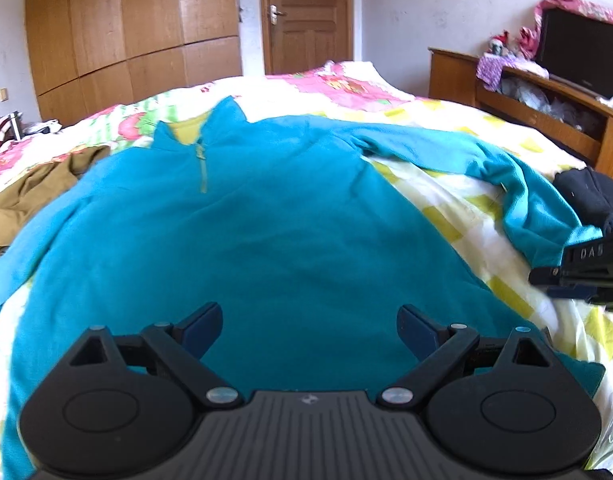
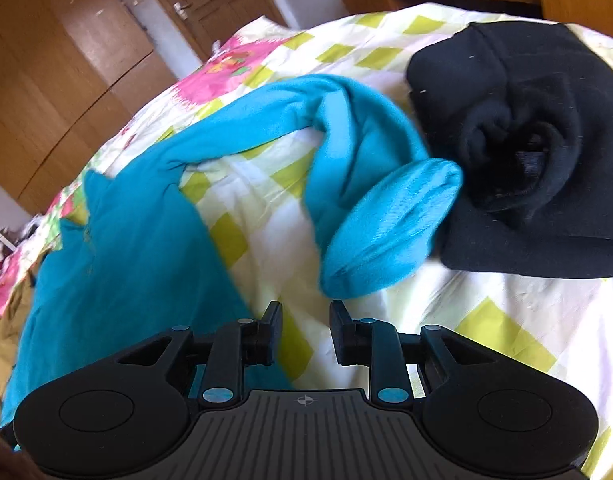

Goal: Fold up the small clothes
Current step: 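Grasp the teal sleeve cuff with the right gripper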

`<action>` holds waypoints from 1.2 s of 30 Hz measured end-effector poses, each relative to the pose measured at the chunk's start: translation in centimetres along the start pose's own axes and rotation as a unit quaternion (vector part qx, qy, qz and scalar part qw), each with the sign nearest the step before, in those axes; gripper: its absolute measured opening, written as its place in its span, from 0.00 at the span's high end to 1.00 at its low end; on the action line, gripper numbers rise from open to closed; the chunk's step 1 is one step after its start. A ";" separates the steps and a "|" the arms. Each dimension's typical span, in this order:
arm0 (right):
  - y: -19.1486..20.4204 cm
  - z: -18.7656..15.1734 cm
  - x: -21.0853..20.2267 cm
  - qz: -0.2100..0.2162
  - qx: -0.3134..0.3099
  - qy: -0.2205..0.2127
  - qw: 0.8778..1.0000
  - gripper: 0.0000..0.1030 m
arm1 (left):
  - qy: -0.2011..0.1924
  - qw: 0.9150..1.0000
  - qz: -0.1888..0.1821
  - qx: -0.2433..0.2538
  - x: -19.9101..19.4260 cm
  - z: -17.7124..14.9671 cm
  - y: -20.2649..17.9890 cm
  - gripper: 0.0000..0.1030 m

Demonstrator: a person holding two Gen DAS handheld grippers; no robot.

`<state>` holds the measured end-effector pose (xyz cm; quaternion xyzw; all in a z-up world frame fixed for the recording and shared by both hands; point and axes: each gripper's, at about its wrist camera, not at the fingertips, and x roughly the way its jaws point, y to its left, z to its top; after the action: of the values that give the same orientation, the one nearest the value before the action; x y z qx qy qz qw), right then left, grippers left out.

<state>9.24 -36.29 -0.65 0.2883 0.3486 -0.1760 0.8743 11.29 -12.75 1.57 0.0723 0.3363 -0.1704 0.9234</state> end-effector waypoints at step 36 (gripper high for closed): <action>7.3 -4.2 2.3 0.024 -0.250 -0.055 0.966 0.76 | -0.014 0.993 0.101 -0.058 4.7 -3.1 5.9 0.00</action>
<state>12.43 -28.29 -1.98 0.0585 0.3256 -0.0778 0.9405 15.02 -7.72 -3.71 0.0497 0.3238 -0.0577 0.9431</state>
